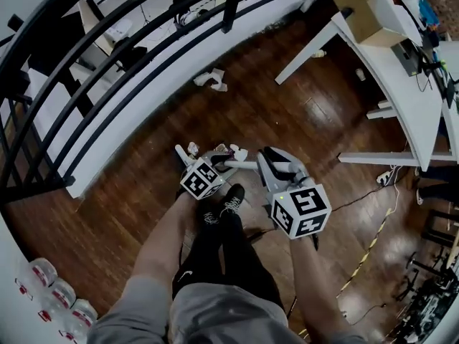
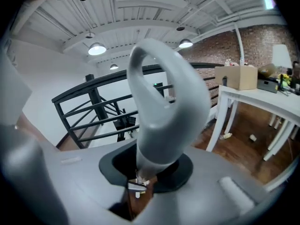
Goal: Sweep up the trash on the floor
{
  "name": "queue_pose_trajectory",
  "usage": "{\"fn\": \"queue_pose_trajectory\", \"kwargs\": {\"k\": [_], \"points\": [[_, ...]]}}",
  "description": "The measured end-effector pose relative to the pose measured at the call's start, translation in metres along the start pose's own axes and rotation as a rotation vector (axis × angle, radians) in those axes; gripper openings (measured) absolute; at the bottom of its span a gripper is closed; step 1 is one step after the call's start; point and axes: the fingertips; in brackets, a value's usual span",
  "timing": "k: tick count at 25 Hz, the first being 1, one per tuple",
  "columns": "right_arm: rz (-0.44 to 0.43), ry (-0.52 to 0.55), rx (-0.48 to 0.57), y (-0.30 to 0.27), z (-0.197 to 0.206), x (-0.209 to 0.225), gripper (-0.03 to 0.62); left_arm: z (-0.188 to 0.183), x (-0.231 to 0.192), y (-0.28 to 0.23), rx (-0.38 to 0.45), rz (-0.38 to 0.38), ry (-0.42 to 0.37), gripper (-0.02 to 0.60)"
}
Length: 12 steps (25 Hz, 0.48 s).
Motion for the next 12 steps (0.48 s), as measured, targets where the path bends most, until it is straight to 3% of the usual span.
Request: {"fn": "queue_pose_trajectory", "kwargs": {"k": [7,12], "points": [[0.138,-0.078,0.016,0.035,-0.005,0.088,0.058,-0.058,0.026,-0.074,-0.044,0.134,-0.094,0.152],[0.129,-0.161,0.035,0.047,-0.011,0.132,0.058,-0.083,0.038,-0.101,-0.132,0.209,-0.144,0.146]]}}
Point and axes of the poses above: the fingertips, and each gripper's own axes: y backward along the fingers, x to its right, z out of its underside, and after that the axes turned 7 degrees about z, right-handed
